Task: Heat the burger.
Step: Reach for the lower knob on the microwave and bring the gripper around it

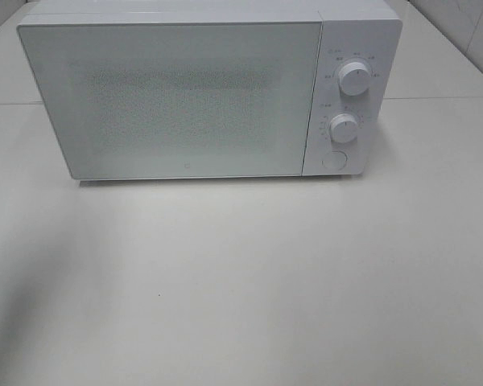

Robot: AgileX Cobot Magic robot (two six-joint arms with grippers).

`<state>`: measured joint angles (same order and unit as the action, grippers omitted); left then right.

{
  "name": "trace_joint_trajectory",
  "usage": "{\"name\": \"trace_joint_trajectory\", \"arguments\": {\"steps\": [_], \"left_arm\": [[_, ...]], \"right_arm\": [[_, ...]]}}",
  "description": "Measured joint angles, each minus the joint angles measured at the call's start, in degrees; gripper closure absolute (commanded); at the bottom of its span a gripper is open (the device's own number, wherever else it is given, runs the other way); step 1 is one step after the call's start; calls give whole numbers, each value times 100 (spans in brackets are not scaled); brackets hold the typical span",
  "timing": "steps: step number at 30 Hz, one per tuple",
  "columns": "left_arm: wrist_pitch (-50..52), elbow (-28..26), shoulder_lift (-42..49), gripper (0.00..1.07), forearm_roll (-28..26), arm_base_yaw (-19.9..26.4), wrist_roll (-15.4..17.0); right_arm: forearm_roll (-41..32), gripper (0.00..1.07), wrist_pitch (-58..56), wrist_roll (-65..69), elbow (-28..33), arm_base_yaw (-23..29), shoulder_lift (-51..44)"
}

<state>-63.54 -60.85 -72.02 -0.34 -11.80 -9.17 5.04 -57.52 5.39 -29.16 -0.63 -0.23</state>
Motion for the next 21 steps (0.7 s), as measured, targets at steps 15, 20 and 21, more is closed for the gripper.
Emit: {"name": "trace_joint_trajectory", "arguments": {"steps": [15,20,21], "left_arm": [[126,1988,1988,2,-516,1404,-539],[120,2447,2934,2,-716,1404,-498],[109,2641,3403,2,-716,1404,-487]], "right_arm": [[0,32,0,0,0,0,0],[0,32,0,0,0,0,0],[0,32,0,0,0,0,0]]}}
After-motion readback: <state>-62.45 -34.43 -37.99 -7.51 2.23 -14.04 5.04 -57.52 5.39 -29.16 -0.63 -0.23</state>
